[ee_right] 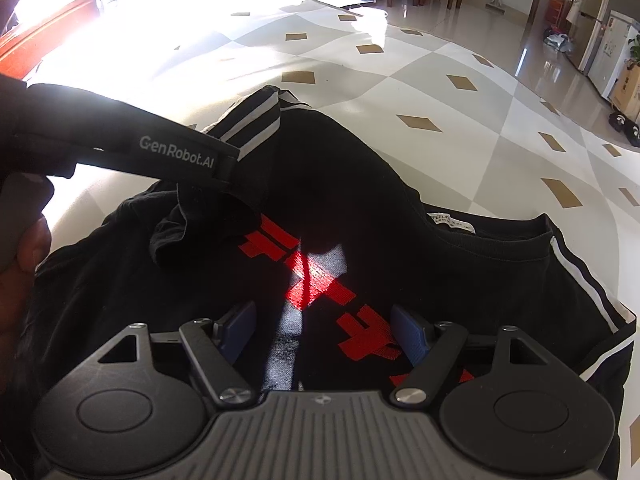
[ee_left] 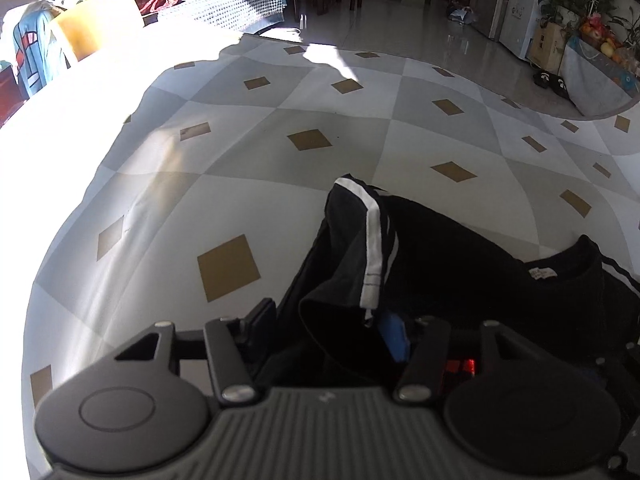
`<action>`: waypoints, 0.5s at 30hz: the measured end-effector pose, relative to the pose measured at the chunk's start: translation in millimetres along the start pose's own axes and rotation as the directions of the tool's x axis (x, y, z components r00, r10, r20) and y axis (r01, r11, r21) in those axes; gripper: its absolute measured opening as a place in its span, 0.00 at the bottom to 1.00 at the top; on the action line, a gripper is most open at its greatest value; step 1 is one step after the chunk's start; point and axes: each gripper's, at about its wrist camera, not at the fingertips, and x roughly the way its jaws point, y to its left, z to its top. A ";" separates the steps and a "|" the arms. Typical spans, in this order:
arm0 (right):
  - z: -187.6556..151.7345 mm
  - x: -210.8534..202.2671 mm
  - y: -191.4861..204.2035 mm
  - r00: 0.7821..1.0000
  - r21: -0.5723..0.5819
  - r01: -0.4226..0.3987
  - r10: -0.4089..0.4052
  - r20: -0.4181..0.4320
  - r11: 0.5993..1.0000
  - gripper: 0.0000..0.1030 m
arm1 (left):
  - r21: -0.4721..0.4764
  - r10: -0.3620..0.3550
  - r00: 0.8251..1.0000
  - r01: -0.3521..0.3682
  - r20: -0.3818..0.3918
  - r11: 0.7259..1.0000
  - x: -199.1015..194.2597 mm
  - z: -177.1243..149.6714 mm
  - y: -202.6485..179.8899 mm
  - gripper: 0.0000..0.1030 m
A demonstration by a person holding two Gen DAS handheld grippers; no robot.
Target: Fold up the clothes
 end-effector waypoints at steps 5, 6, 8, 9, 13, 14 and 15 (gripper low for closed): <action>0.0 0.7 -0.4 1.000 0.002 0.002 -0.002 -0.004 1.000 0.72 | -0.060 0.067 0.998 -0.066 0.001 0.996 -0.8 4.1 18.4 0.44; -0.2 0.7 -0.5 1.000 0.002 0.002 -0.002 -0.004 1.000 0.72 | -0.069 0.087 0.996 -0.087 0.004 0.994 -1.4 5.6 22.4 0.44; 0.0 0.9 -0.6 1.000 0.002 0.002 -0.002 -0.004 1.000 0.72 | -0.088 0.128 0.992 -0.127 0.008 0.988 -2.7 8.7 30.7 0.44; 0.2 1.0 -0.6 1.000 0.002 0.002 -0.002 -0.004 1.000 0.72 | -0.101 0.149 0.989 -0.147 0.009 0.984 -3.4 11.2 36.3 0.44; 0.5 1.5 -0.6 1.000 0.002 0.003 -0.003 -0.004 1.000 0.72 | -0.140 0.217 0.976 -0.213 0.015 0.967 -5.1 17.1 53.9 0.44; 0.7 1.8 -0.7 1.000 0.002 0.003 -0.003 -0.004 1.000 0.73 | -0.150 0.232 0.973 -0.227 0.016 0.962 -5.7 18.4 58.3 0.43; 1.0 2.1 -0.8 1.000 0.002 0.003 -0.003 -0.004 1.000 0.73 | -0.174 0.203 0.979 -0.199 0.009 0.965 -6.9 19.4 62.5 0.43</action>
